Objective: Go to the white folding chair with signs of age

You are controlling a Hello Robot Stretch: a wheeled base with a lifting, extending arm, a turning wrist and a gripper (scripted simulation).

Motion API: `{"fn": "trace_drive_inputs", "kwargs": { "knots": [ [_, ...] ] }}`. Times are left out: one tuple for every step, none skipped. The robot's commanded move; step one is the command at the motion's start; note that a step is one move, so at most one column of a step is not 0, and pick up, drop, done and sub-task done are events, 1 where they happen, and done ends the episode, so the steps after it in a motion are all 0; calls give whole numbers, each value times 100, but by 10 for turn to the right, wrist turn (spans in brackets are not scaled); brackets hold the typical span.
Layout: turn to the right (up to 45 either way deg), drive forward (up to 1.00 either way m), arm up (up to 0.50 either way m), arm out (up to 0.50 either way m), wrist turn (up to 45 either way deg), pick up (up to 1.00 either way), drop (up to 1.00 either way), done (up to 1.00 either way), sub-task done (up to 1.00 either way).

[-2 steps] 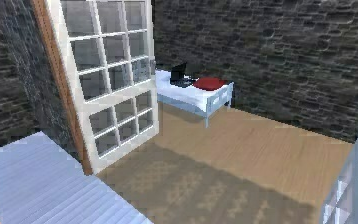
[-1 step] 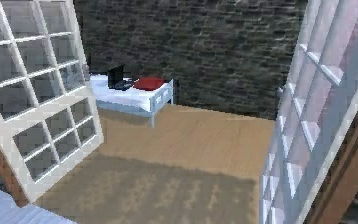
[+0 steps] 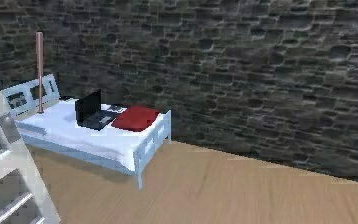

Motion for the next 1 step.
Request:
{"fn": "trace_drive_inputs", "kwargs": {
  "knots": [
    [60,0,0,0,0,0,0,0,0]
  ]
}}
